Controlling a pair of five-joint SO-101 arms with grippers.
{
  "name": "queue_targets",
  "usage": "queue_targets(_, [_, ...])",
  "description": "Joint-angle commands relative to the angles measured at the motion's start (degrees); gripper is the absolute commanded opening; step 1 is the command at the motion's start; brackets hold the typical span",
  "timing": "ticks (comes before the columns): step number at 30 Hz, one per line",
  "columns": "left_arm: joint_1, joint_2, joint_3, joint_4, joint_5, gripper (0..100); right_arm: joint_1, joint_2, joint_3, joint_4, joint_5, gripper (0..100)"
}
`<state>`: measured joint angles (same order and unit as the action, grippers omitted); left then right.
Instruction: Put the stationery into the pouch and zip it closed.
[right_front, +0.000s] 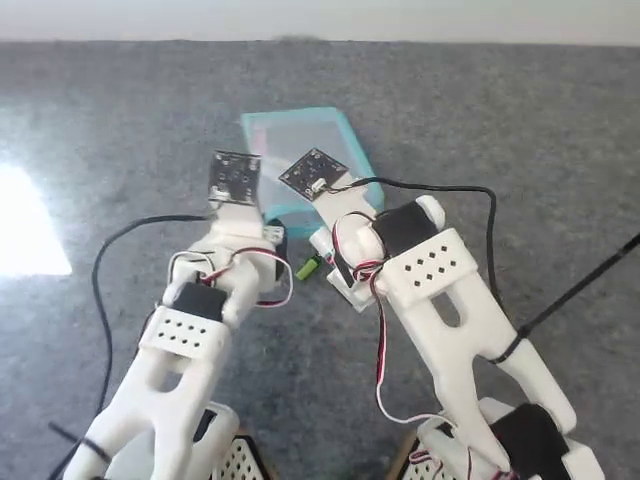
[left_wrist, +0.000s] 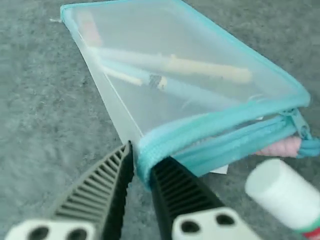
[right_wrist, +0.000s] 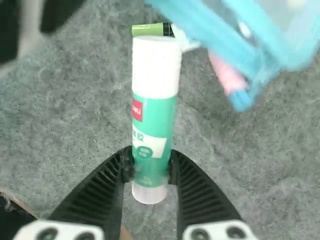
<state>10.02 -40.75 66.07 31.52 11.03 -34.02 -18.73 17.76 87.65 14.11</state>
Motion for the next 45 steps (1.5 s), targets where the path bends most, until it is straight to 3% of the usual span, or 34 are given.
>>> queue_targets(1, [2.02,-3.25,-0.31,-1.58,0.18,1,-0.4,-0.22,-0.53,-1.01,-0.79,0.8])
queue_targets(11, [2.11,-3.25,-0.48,-1.49,0.0,1,1.8,9.19,-6.95,-2.33,-3.25,0.8])
queue_targets(18, [2.11,-3.25,-0.48,-1.49,-0.09,1,3.65,18.42,-18.55,-2.15,-7.21,0.8])
queue_targets(32, [2.11,-3.34,-0.4,-1.49,-0.09,1,3.56,37.76,-47.74,5.14,-6.95,1.3])
queue_targets(35, [2.11,-3.34,-0.4,-1.49,-0.09,1,3.03,41.1,-50.46,5.05,-6.77,7.0])
queue_targets(39, [2.02,-3.34,-0.4,-1.49,-0.09,1,1.27,41.71,-52.04,5.14,-7.47,22.5])
queue_targets(45, [1.67,-3.34,-0.57,-1.58,0.0,1,-0.13,34.15,-53.1,5.93,-7.03,22.1])
